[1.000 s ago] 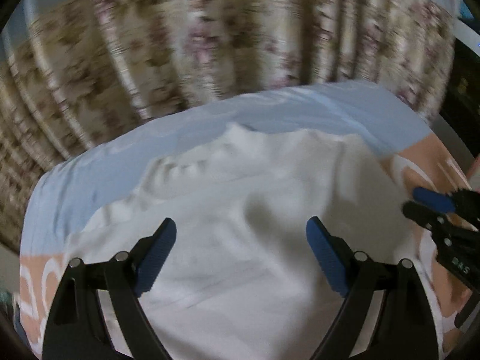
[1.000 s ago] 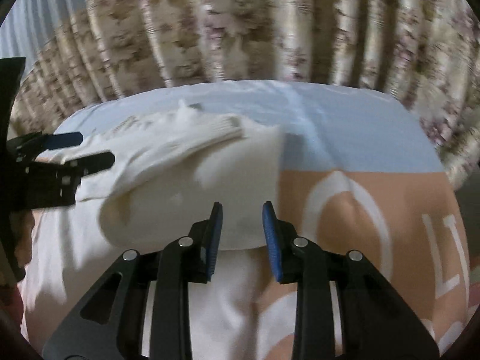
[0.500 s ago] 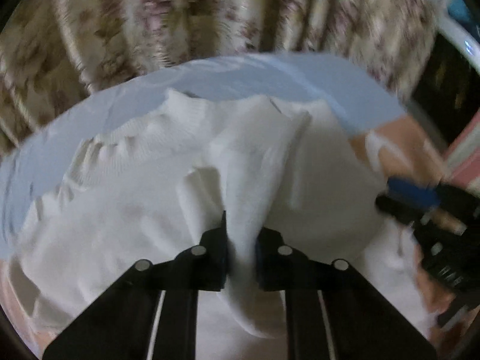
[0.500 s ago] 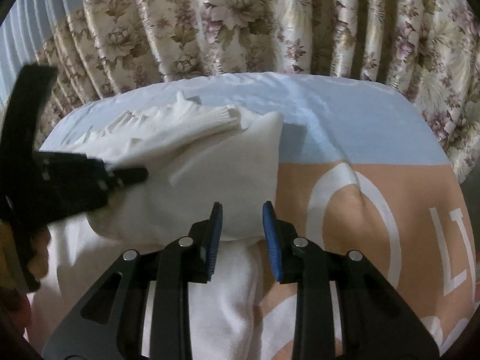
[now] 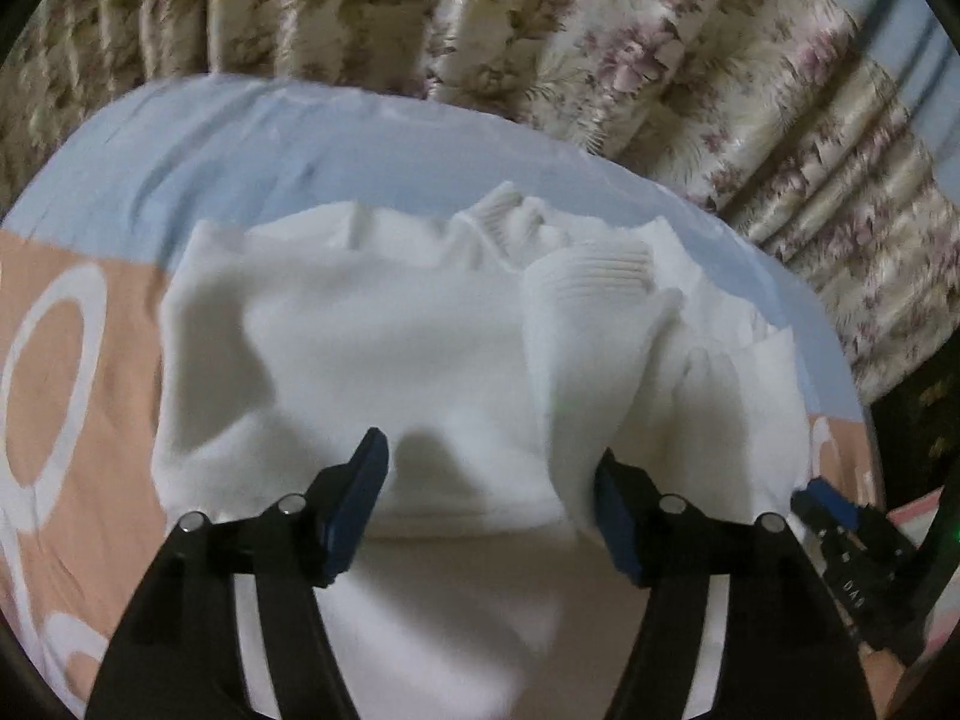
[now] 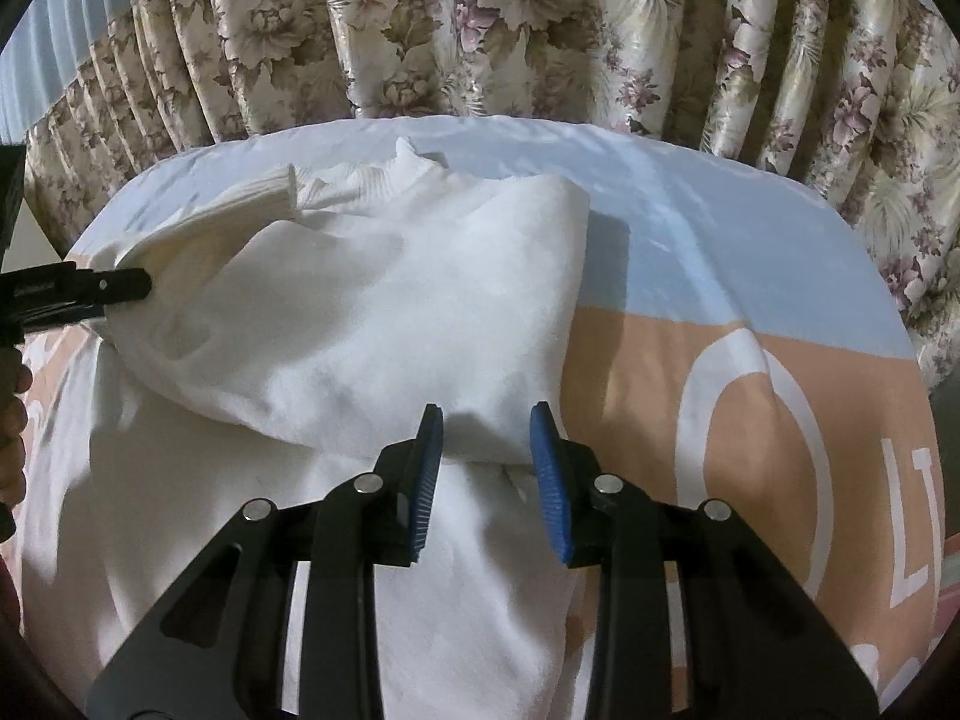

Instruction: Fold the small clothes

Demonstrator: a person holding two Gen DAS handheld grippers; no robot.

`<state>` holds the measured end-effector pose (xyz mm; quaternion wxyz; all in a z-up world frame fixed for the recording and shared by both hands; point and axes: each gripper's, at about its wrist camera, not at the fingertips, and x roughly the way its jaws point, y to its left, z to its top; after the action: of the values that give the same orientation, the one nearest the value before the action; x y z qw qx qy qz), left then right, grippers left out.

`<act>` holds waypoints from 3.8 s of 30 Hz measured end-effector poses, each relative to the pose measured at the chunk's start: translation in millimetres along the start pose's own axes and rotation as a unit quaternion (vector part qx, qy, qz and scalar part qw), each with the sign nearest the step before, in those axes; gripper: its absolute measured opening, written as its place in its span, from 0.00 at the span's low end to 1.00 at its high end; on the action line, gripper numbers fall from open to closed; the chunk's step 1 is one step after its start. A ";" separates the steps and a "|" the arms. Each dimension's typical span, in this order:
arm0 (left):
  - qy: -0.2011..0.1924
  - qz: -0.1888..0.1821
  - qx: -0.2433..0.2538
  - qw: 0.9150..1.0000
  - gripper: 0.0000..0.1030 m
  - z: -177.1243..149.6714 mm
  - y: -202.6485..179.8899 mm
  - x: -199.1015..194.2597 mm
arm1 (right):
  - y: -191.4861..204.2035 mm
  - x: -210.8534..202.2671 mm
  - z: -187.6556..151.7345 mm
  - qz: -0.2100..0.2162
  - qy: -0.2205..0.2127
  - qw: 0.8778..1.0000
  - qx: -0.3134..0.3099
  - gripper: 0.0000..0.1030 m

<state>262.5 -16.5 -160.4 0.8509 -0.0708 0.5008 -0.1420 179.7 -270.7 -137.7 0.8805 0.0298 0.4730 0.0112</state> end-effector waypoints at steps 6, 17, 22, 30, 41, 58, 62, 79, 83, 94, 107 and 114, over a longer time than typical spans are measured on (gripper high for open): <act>-0.032 0.058 0.083 0.994 0.65 25.4 -30.5 11.9 | 7.3 -1.0 2.9 -0.003 0.006 1.000 -0.018 0.31; -0.018 0.040 -0.003 0.999 0.56 -6.7 39.8 -23.1 | 10.8 6.1 0.4 -0.009 0.014 0.999 -0.028 0.31; -0.016 0.045 -0.003 0.999 0.59 -16.5 56.7 -30.8 | 10.3 7.8 2.2 -0.005 0.014 1.000 -0.020 0.33; -0.033 0.041 0.013 0.999 0.50 0.7 56.1 -35.0 | 11.7 6.3 6.2 -0.006 0.014 1.000 -0.026 0.33; -0.056 -0.026 0.016 0.998 0.08 35.9 46.3 -32.2 | -24.7 16.1 45.4 0.033 0.002 0.998 0.054 0.43; -0.218 -0.066 0.022 0.973 0.08 30.6 66.3 -86.3 | -37.7 10.4 71.7 0.008 -0.121 0.989 0.080 0.06; -0.174 -0.026 0.034 0.984 0.08 18.1 68.4 -64.1 | -46.5 30.3 72.3 0.026 -0.089 0.990 0.110 0.06; -0.094 0.049 0.045 0.993 0.66 -1.9 73.7 -78.7 | -27.7 13.7 59.6 0.019 -0.034 0.998 0.054 0.44; -0.041 0.045 0.079 0.995 0.68 19.1 42.5 -40.2 | -4.6 18.2 50.0 0.024 -0.017 0.999 0.019 0.44; -0.020 0.122 0.119 0.985 0.68 15.2 33.2 16.6 | -4.2 40.8 29.5 -0.021 0.024 0.999 -0.039 0.00; -0.019 0.089 0.090 0.992 0.75 -10.2 38.8 -15.3 | -15.6 6.6 35.9 0.027 -0.009 1.000 0.001 0.20; -0.007 0.100 0.120 0.988 0.77 -39.6 13.7 -11.6 | 33.1 28.5 21.1 0.047 0.011 0.996 -0.069 0.27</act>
<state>225.0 1.0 -173.7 0.8666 0.0812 0.4789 -0.1147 213.3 -237.3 -147.8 0.8737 -0.0088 0.4787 0.0856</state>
